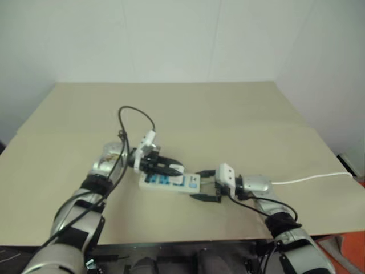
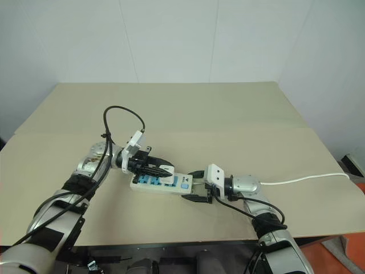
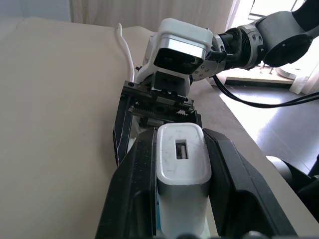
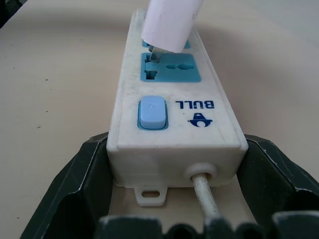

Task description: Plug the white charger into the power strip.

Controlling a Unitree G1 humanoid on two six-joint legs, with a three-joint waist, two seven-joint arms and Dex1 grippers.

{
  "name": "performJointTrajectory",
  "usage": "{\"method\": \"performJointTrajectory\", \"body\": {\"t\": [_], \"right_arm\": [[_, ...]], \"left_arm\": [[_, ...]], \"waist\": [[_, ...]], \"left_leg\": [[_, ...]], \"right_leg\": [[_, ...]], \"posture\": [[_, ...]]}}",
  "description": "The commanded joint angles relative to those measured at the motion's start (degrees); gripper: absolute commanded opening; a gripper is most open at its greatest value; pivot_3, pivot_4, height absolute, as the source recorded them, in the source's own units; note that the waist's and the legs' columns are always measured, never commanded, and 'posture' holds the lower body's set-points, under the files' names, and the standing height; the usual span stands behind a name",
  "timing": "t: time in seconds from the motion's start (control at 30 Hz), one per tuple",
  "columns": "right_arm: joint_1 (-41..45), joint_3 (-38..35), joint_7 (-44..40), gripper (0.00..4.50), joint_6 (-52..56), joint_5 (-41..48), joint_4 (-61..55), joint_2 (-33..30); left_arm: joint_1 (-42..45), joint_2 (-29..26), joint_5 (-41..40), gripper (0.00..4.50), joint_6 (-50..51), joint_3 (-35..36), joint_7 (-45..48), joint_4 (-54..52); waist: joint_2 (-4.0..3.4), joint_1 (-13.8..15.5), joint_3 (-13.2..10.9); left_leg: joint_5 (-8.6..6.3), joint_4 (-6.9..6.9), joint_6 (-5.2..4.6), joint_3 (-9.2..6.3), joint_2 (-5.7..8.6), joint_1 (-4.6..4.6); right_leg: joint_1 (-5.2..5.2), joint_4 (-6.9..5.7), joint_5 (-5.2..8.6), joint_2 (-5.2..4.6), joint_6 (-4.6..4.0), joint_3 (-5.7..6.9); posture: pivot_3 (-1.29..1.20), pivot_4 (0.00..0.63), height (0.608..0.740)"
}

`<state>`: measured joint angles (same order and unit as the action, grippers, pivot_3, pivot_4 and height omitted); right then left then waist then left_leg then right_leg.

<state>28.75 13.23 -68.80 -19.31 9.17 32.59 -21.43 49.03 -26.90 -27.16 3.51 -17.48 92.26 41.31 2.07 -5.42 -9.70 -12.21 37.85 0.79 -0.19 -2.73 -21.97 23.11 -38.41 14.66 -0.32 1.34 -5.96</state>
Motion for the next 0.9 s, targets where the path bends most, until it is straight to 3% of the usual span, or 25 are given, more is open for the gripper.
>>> {"method": "performJointTrajectory", "body": {"t": [0.03,0.43,0.9], "right_arm": [[-1.74,2.37,0.45,3.42,1.00,-4.26,2.64,-0.76],[-1.88,2.42,0.76,3.42,0.62,-4.56,2.72,-1.01],[-2.19,2.03,0.52,3.42,0.95,-4.18,2.20,-1.53]], "left_arm": [[1.88,0.09,-0.60,1.02,-1.52,0.18,0.24,-0.09],[2.04,1.21,-2.95,1.02,-0.06,0.72,0.24,1.11],[1.77,0.10,-1.43,1.02,-4.67,-4.09,0.24,3.82]], "waist": [[0.00,-0.03,0.00],[0.00,-0.02,0.00],[0.00,0.00,0.00]], "left_leg": [[0.00,0.00,0.00,0.00,0.00,0.00],[0.00,-0.01,0.00,0.00,0.00,-0.01],[0.00,-0.05,0.00,0.00,0.00,-0.02]], "right_leg": [[0.00,0.00,0.00,0.00,0.00,0.00],[0.00,0.06,0.00,0.00,0.00,0.00],[-0.05,0.23,0.00,0.00,0.01,0.00]], "posture": [[0.00,0.150,0.740],[0.00,0.150,0.740],[0.00,0.150,0.740]]}}
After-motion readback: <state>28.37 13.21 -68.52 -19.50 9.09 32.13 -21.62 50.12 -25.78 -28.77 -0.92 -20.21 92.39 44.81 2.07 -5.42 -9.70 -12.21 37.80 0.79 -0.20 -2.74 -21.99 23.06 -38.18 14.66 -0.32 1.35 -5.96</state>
